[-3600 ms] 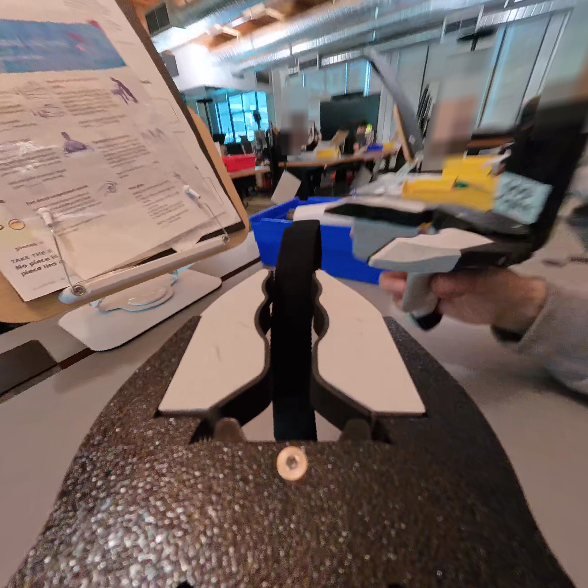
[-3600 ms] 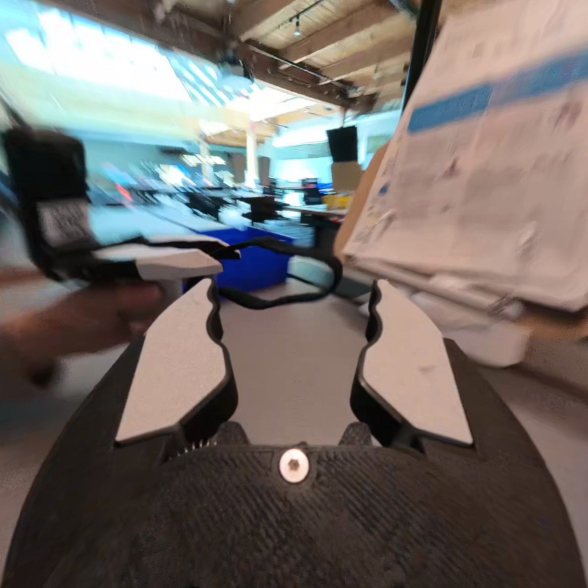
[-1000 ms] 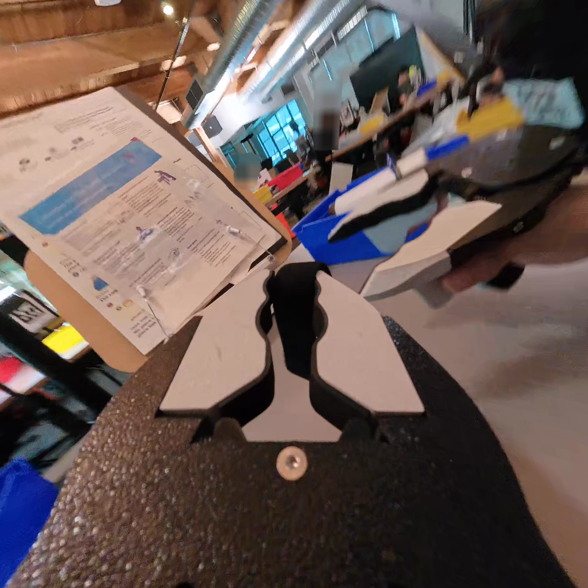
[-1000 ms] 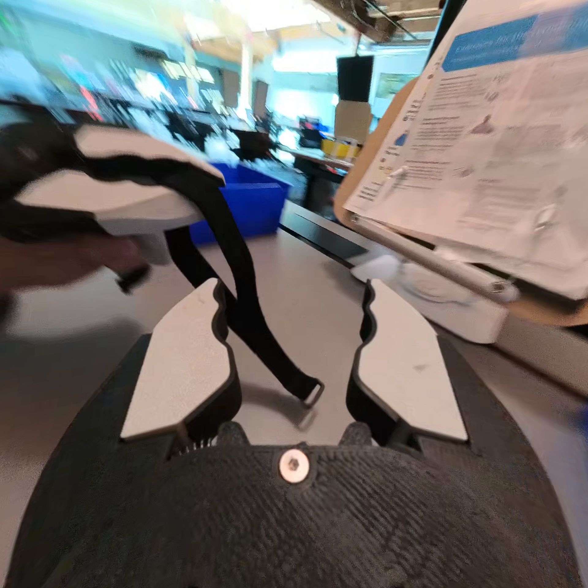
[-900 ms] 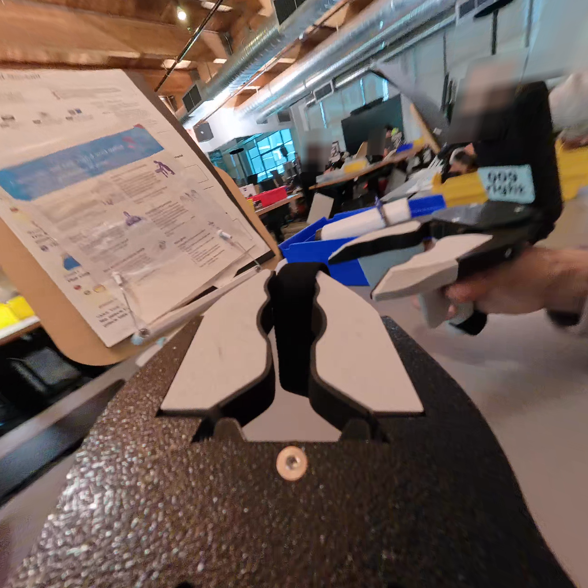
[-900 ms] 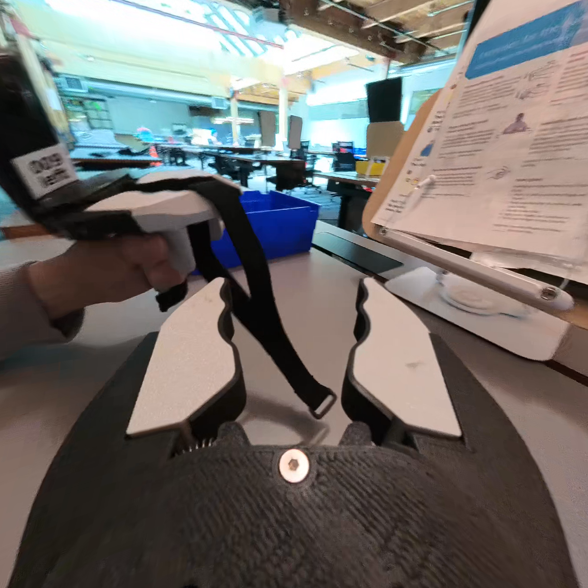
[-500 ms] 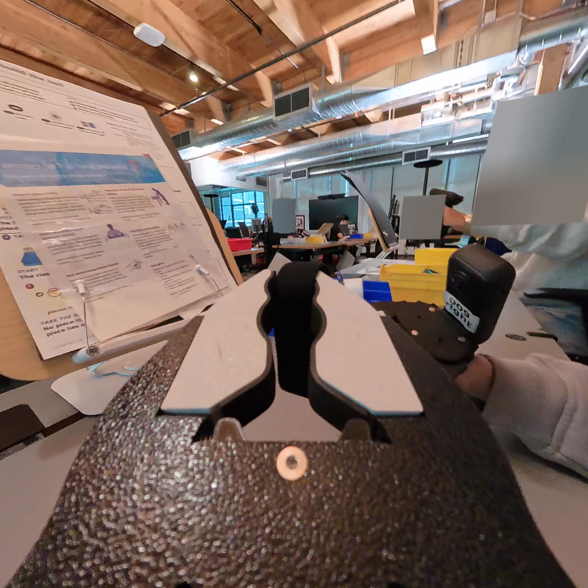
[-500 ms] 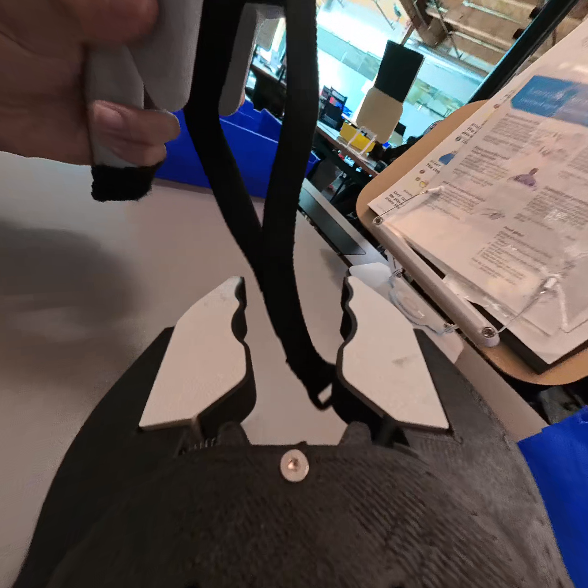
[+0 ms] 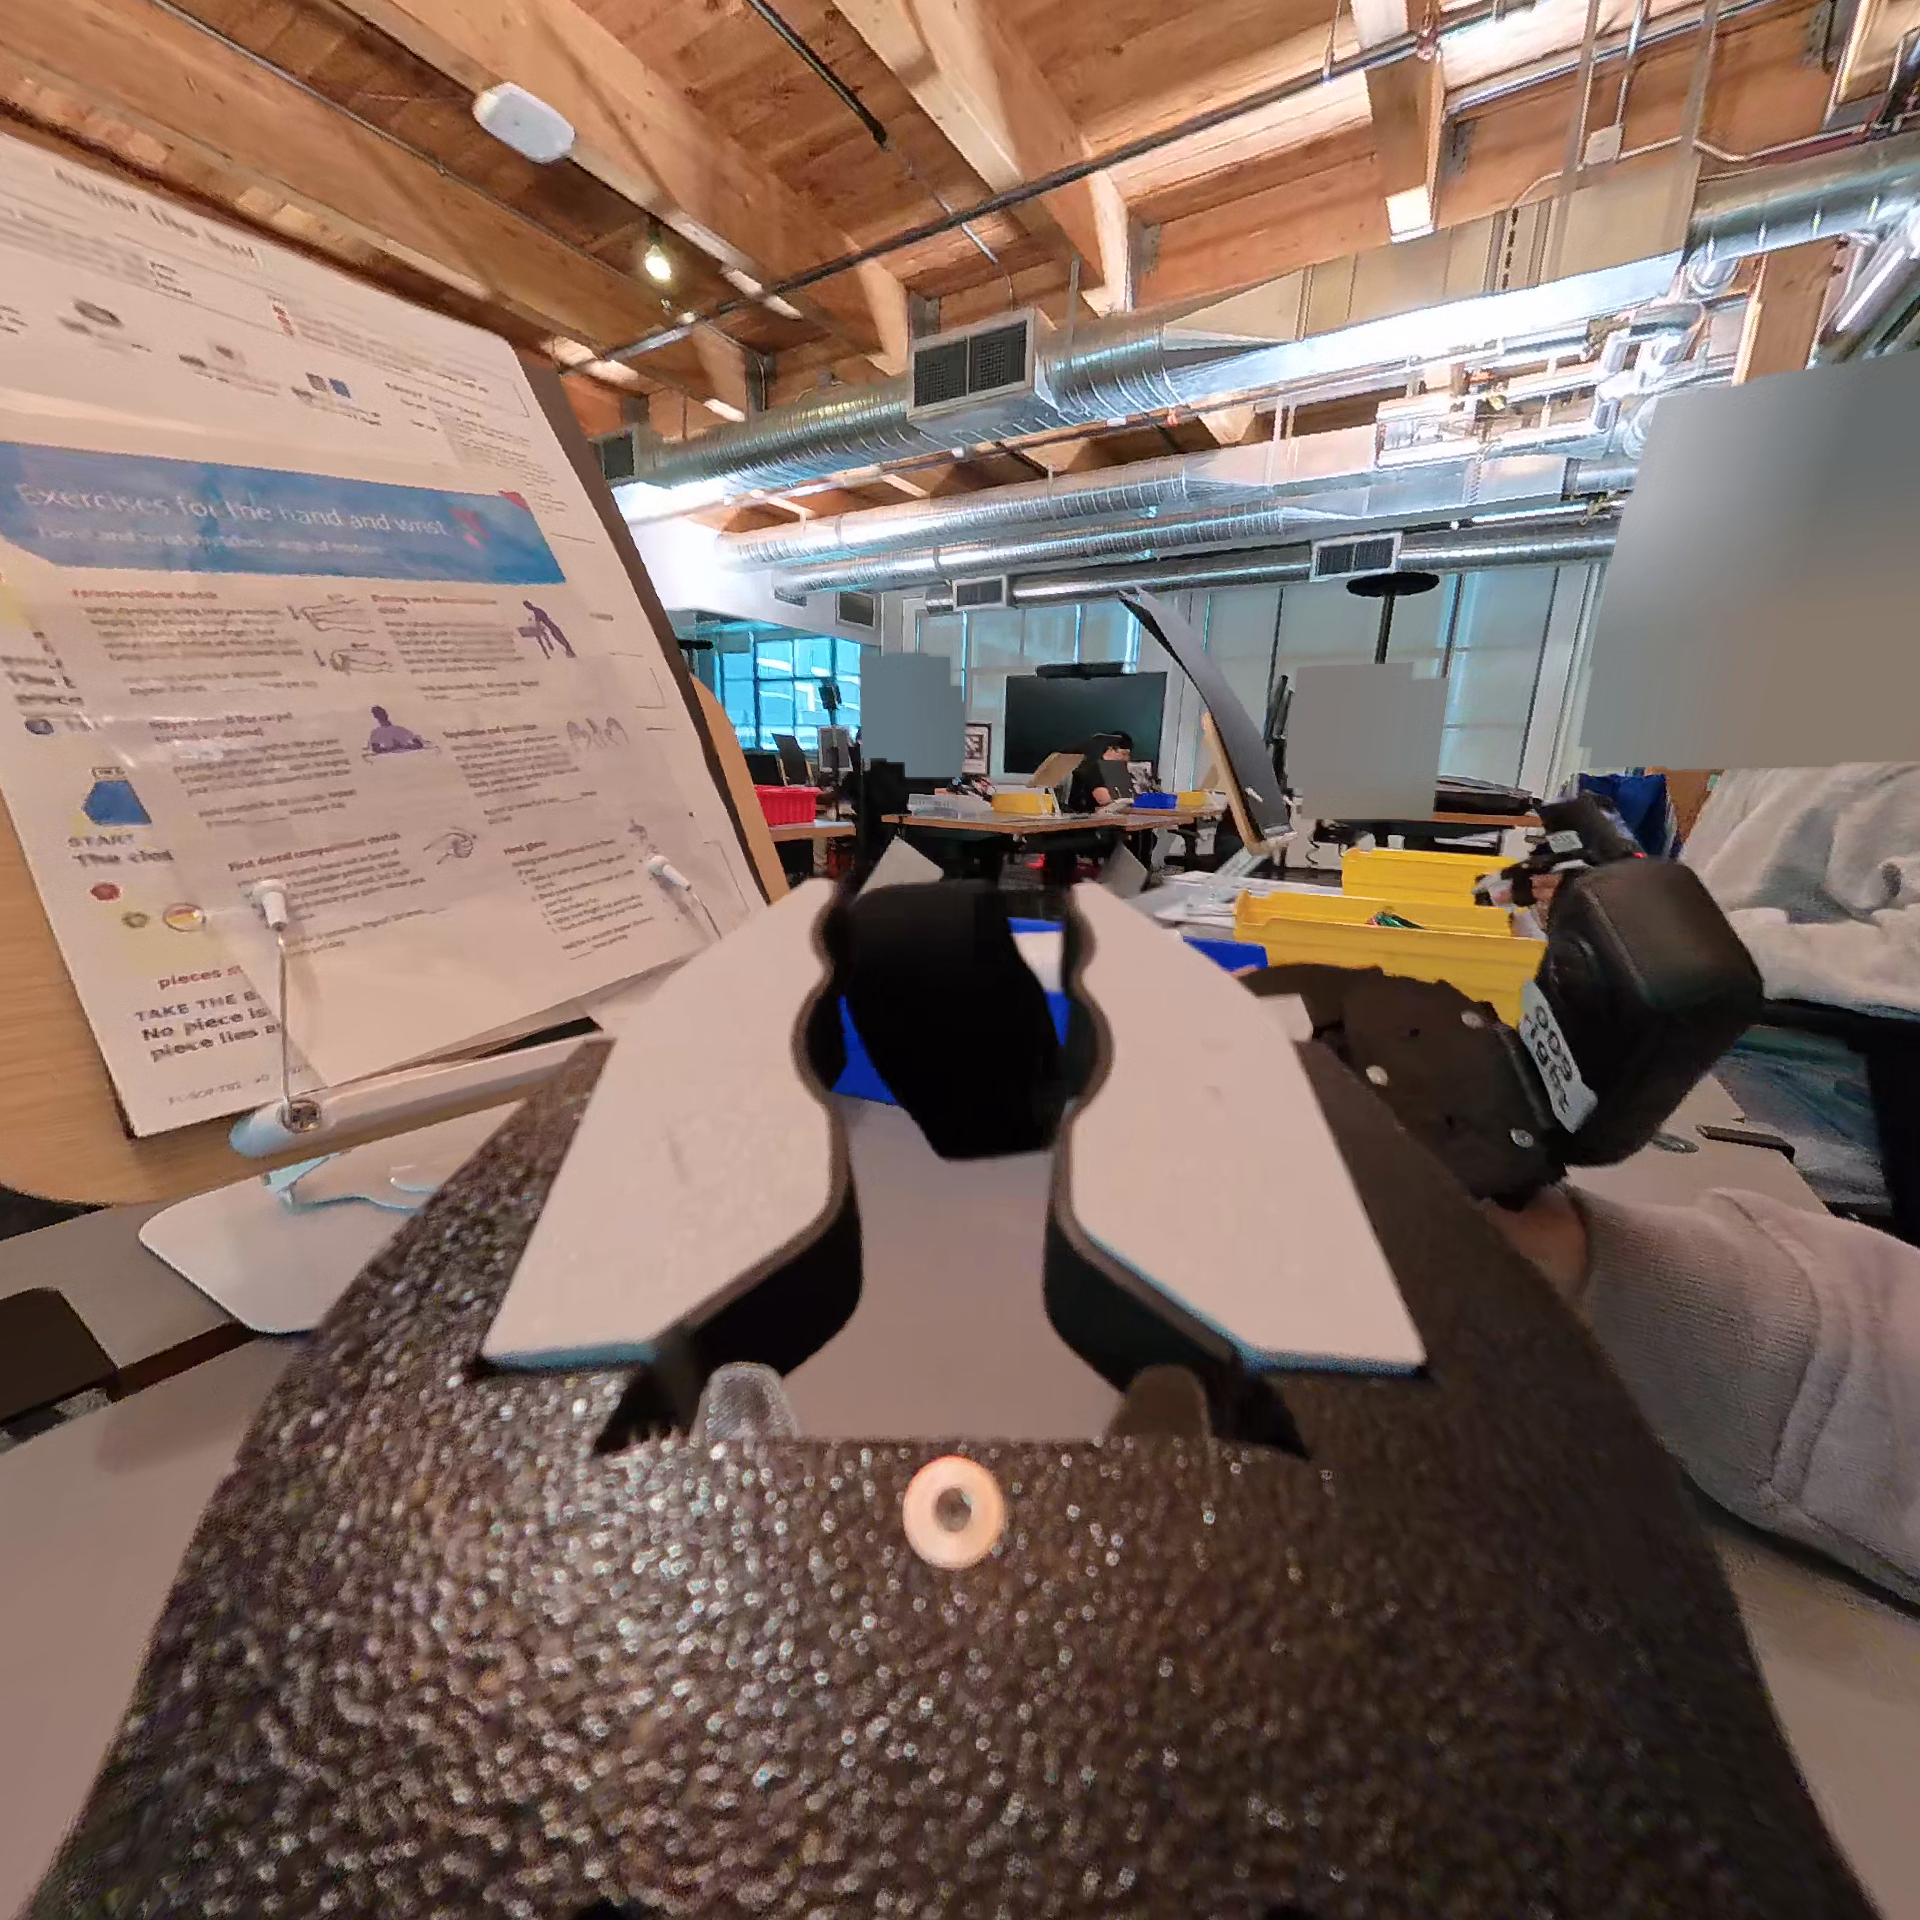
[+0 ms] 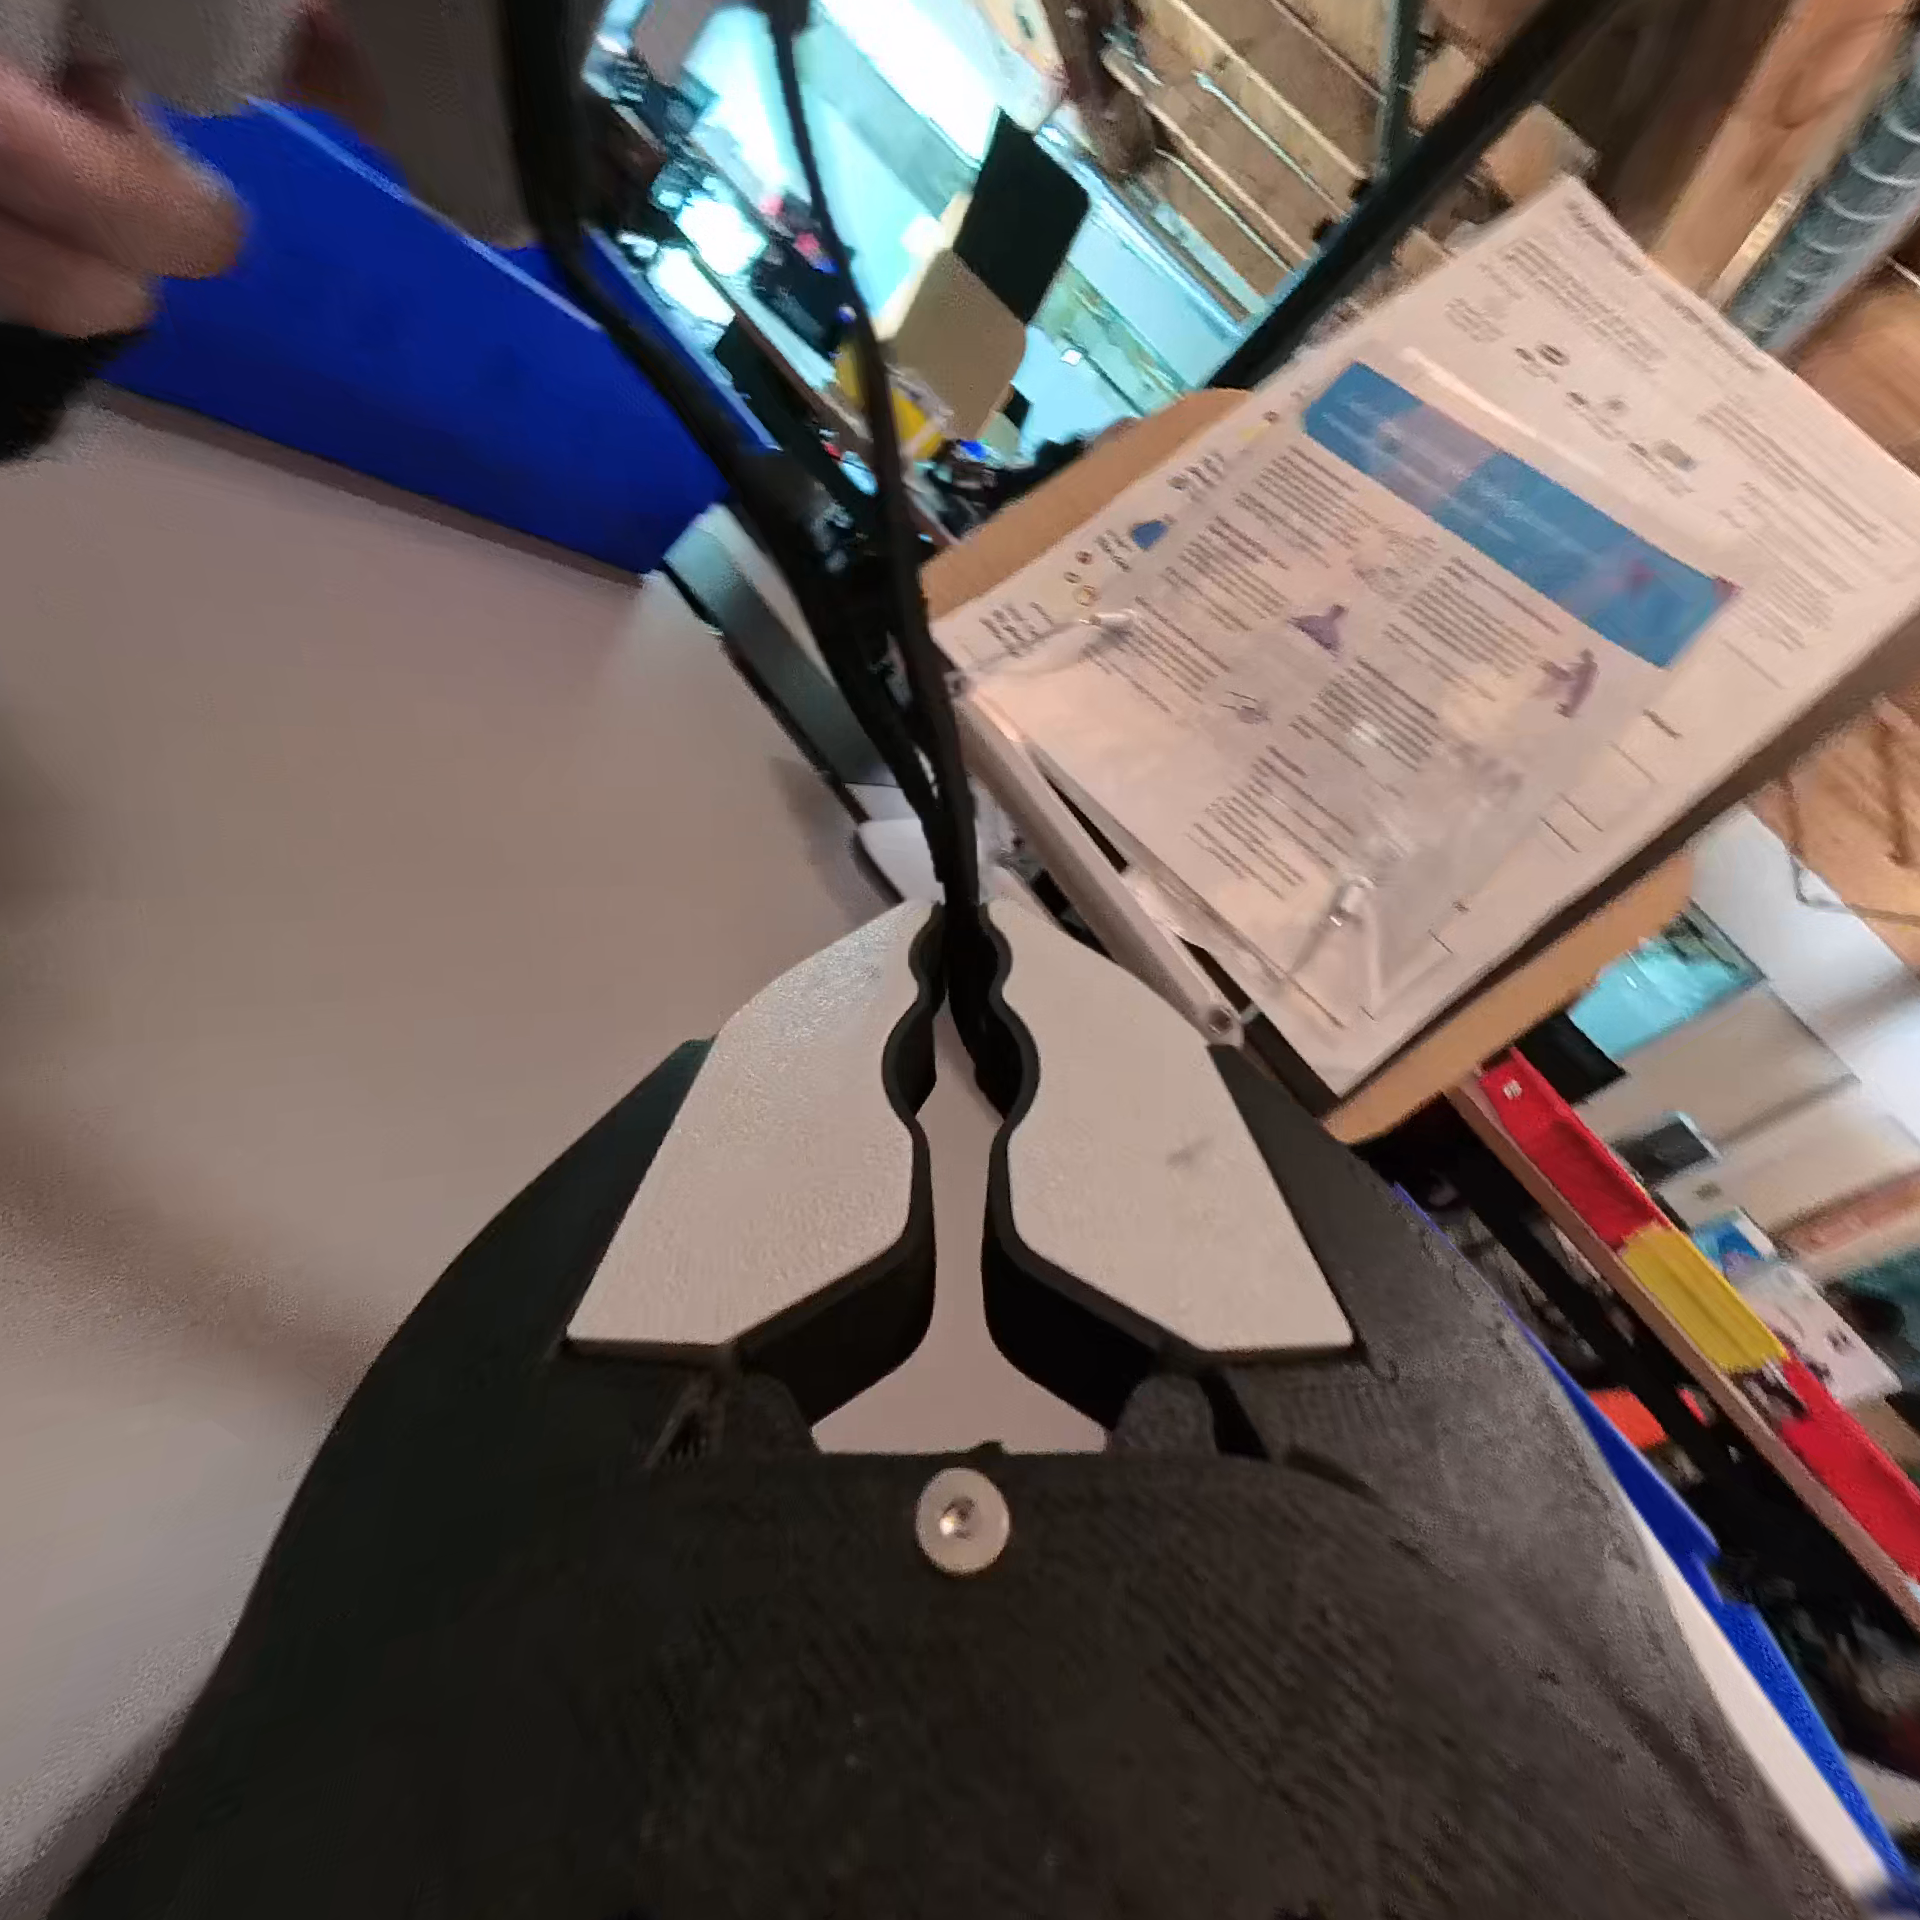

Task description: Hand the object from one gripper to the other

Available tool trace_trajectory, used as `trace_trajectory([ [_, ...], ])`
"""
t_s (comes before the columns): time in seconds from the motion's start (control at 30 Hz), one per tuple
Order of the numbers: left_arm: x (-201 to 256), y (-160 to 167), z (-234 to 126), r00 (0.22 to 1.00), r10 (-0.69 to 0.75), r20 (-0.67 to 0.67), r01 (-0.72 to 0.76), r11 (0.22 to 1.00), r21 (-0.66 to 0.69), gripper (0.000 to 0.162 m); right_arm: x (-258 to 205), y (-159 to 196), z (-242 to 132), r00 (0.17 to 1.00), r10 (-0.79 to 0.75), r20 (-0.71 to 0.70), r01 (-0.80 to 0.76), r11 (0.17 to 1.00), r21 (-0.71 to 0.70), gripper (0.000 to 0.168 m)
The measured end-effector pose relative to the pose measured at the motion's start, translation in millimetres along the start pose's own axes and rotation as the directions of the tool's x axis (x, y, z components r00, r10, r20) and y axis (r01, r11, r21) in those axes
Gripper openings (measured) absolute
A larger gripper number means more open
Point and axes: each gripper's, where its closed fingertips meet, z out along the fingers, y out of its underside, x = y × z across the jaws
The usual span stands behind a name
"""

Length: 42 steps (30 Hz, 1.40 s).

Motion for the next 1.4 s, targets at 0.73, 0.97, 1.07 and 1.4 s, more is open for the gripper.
trace_trajectory([
  [0.73, 9, 62, 12, 0.997, 0.034, -0.069, -0.048, 0.973, -0.226, 0.061, 187, 176, -63, 0.578, 0.732, -0.361, -0.778, 0.360, -0.515, 0.004],
  [0.97, 9, 67, 12, 0.997, 0.020, -0.072, -0.037, 0.970, -0.242, 0.060, 158, 218, -63, 0.727, 0.599, -0.336, -0.616, 0.352, -0.704, 0.023],
  [1.07, 7, 67, 12, 0.997, 0.019, -0.068, -0.035, 0.969, -0.246, 0.060, 167, 210, -69, 0.751, 0.520, -0.407, -0.630, 0.380, -0.677, 0.064],
  [1.4, -9, 38, 7, 0.999, 0.029, 0.038, -0.020, 0.977, -0.210, 0.059, 82, 43, 5, 0.884, 0.432, -0.177, -0.456, 0.881, -0.126, 0.085],
])
